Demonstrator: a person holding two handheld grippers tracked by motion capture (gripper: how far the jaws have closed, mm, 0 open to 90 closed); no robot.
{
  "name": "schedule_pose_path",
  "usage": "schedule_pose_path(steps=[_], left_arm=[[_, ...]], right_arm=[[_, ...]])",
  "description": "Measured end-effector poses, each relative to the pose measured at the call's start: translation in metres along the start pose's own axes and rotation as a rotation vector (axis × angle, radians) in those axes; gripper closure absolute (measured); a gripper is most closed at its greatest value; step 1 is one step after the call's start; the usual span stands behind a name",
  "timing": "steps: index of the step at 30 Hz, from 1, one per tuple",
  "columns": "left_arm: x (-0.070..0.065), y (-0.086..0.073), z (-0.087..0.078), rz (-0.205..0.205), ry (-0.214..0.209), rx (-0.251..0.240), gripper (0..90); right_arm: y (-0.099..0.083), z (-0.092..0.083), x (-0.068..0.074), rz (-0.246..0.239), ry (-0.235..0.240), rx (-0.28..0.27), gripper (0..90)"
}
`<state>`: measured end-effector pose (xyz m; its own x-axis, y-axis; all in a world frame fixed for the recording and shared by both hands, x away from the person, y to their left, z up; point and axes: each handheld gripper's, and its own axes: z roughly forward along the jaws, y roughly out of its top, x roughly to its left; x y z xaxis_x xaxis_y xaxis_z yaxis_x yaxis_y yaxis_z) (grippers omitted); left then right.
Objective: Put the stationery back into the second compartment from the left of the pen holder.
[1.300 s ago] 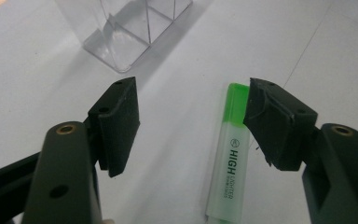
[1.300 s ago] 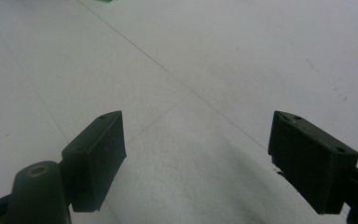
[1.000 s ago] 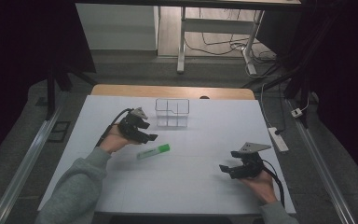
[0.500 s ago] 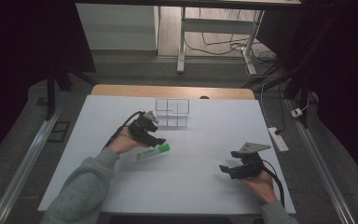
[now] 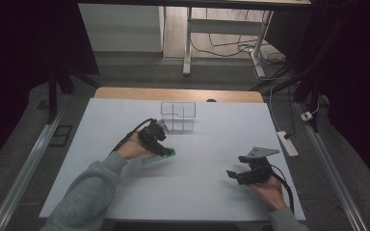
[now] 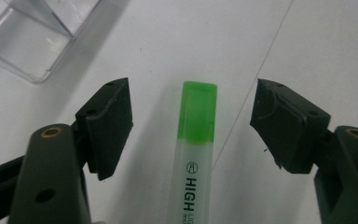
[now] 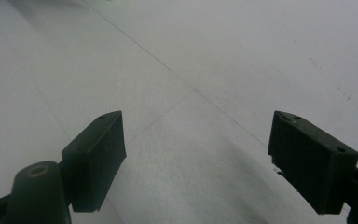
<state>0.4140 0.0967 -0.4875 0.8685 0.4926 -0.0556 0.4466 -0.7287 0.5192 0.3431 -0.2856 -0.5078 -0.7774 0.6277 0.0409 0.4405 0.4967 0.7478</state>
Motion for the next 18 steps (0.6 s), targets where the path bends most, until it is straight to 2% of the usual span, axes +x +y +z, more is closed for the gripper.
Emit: schedule_pose_path(steps=[11, 18], left_arm=[[0.003, 0.006, 0.022, 0.019, -0.013, 0.093, 22.5], [0.005, 0.007, 0.029, 0.036, -0.022, 0.127, 26.7]], right_arm=[[0.0, 0.0, 0.0, -0.003, 0.0, 0.005, 18.4], [0.0, 0.001, 0.0, -0.004, 0.0, 0.007, 18.4]])
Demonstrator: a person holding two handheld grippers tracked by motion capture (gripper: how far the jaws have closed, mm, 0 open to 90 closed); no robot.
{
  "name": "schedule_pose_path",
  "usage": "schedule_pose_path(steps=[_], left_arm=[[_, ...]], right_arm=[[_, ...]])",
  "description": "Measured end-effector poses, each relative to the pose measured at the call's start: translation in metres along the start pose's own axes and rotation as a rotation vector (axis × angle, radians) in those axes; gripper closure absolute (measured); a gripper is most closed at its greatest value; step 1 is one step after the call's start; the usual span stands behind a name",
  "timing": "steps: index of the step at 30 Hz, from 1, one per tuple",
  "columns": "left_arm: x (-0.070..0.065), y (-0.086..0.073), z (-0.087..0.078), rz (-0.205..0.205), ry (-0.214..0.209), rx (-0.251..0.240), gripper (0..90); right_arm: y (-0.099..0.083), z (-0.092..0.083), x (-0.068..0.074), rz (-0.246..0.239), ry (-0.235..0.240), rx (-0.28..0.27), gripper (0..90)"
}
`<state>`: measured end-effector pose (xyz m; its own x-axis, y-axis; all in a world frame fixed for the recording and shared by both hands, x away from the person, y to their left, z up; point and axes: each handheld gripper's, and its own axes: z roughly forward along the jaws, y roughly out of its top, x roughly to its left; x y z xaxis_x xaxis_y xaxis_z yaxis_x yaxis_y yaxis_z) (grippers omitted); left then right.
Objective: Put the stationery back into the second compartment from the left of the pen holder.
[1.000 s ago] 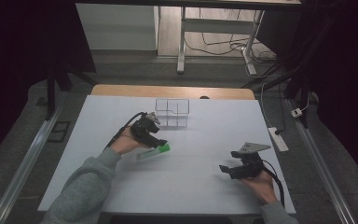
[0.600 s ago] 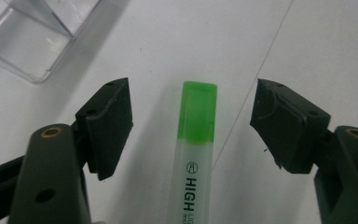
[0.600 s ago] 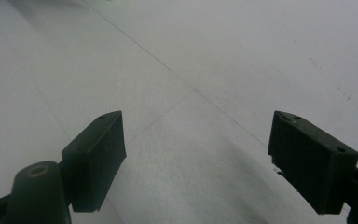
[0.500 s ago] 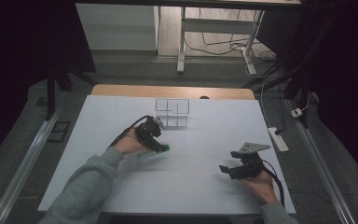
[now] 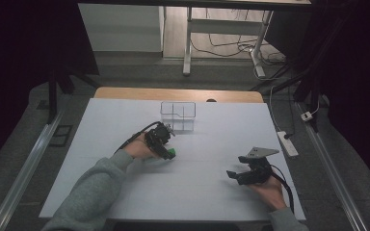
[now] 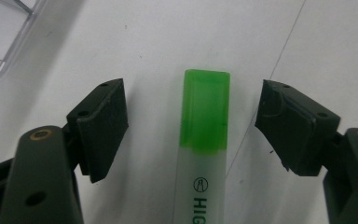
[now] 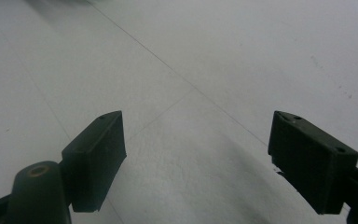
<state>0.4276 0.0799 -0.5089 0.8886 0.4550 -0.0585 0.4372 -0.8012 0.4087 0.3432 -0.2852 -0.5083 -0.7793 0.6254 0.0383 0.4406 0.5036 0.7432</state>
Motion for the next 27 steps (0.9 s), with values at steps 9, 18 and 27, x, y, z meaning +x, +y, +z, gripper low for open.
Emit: schedule_pose_path(steps=[9, 18, 27], left_arm=[[-0.0012, 0.0002, 0.0027, 0.033, 0.013, 0.015, 44.7], [-0.0073, 0.0011, 0.0016, 0.066, 0.011, 0.019, 65.5], [-0.0088, -0.0005, 0.001, 0.082, 0.02, 0.007, 66.5]], right_arm=[[0.0, -0.0004, 0.0, -0.002, -0.002, -0.001, 18.4], [0.0, -0.0001, -0.0001, -0.001, -0.002, 0.0, 18.5], [0.0, -0.0004, 0.0, -0.001, -0.002, 0.0, 18.4]])
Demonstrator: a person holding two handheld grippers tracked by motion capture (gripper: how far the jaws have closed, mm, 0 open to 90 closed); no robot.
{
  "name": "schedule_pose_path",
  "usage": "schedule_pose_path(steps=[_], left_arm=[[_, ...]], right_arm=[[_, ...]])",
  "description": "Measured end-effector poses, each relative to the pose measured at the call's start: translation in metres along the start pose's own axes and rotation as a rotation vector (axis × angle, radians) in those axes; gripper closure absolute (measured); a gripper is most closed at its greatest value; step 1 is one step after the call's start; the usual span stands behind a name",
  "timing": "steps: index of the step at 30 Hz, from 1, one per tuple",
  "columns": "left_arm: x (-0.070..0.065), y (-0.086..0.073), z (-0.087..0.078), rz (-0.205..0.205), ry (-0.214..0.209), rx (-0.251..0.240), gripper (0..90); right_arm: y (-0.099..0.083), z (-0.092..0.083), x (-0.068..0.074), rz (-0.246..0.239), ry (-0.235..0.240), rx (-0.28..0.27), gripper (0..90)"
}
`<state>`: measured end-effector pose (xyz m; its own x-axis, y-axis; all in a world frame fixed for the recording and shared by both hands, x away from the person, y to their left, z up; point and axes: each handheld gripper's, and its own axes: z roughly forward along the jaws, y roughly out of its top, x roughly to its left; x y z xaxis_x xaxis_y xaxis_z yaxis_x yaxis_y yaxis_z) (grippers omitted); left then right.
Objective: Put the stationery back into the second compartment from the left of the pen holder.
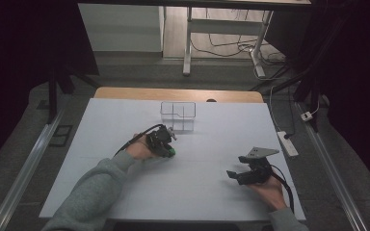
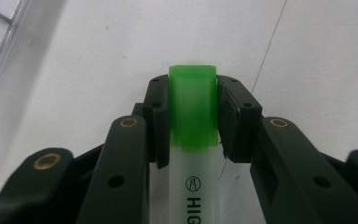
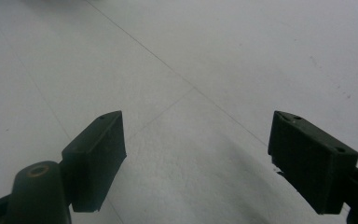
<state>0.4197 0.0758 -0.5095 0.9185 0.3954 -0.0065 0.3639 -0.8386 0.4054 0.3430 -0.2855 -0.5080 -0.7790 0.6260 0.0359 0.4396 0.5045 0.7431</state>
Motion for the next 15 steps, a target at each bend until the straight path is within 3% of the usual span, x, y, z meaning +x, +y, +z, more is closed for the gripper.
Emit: schedule_pose_path(steps=[4, 15], left_arm=[[0.0, -0.002, -0.004, -0.002, 0.005, -0.028, 66.6], [0.002, -0.012, -0.034, -0.041, 0.026, -0.152, 66.6]], right_arm=[[0.0, 0.0, 0.0, -0.002, -0.001, 0.001, 18.5], [0.0, 0.0, 0.0, -0.001, -0.002, 0.0, 18.5]])
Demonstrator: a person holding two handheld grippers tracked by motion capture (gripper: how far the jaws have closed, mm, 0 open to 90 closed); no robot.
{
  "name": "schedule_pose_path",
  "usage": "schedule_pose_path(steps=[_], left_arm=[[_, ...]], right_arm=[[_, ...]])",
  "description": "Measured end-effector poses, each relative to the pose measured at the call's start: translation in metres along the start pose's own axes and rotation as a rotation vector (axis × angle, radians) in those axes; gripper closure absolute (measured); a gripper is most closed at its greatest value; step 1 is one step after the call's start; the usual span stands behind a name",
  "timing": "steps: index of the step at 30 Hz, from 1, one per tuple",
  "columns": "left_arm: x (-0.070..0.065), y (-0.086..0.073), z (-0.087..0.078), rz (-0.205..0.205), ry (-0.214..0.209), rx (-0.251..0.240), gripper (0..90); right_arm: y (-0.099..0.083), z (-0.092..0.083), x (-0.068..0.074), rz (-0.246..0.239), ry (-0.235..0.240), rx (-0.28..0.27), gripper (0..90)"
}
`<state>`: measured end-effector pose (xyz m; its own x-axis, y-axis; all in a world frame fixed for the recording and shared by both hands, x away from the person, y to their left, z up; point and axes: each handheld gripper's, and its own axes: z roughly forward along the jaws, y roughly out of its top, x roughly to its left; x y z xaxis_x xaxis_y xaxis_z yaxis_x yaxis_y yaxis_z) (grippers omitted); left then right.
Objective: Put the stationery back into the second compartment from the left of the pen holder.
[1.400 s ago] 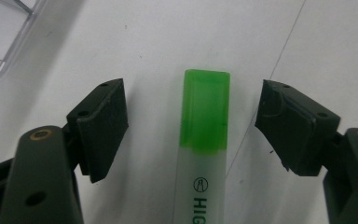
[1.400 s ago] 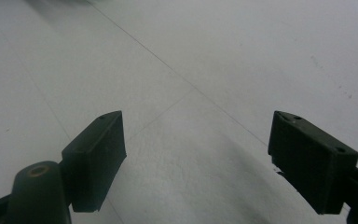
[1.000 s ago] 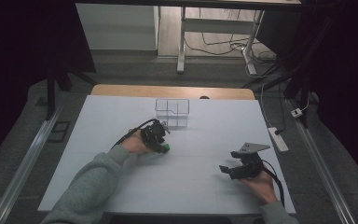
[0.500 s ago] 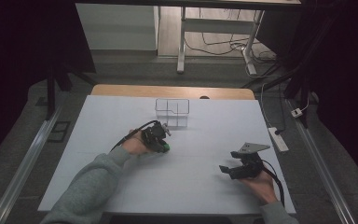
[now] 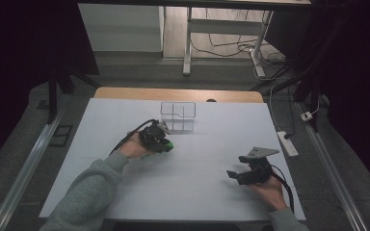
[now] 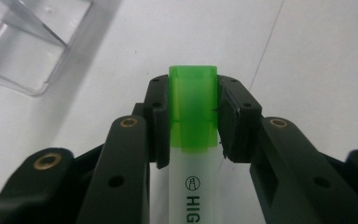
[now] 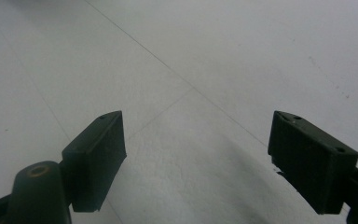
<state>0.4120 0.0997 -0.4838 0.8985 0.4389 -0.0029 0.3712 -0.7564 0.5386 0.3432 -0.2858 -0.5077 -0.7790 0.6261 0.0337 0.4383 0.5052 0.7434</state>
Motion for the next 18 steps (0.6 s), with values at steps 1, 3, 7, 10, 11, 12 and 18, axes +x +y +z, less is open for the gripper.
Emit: schedule_pose_path(steps=[1, 3, 7, 10, 11, 12, 18], left_arm=[[0.0, -0.001, -0.002, -0.005, 0.0, -0.01, 66.6], [0.0, -0.002, -0.007, -0.007, 0.005, -0.025, 66.6], [0.001, -0.004, -0.015, -0.021, 0.016, -0.054, 66.5], [0.002, -0.004, -0.022, -0.034, 0.024, -0.079, 66.5], [0.003, -0.005, -0.024, -0.034, 0.026, -0.087, 66.5], [0.003, -0.005, -0.026, -0.037, 0.031, -0.098, 66.5], [0.004, -0.007, -0.036, -0.054, 0.037, -0.147, 66.5]], right_arm=[[0.0, 0.0, 0.0, 0.0, 0.0, -0.001, 18.5], [0.0, 0.0, 0.0, 0.0, 0.0, 0.0, 18.5], [0.0, 0.0, 0.0, 0.0, -0.001, -0.001, 18.5], [0.0, 0.0, 0.0, 0.001, -0.002, -0.002, 18.5], [0.0, 0.0, 0.0, 0.002, -0.001, -0.002, 18.5], [0.0, 0.0, 0.0, 0.0, -0.002, -0.002, 18.5], [0.0, 0.0, 0.0, 0.0, -0.003, -0.004, 18.5]])
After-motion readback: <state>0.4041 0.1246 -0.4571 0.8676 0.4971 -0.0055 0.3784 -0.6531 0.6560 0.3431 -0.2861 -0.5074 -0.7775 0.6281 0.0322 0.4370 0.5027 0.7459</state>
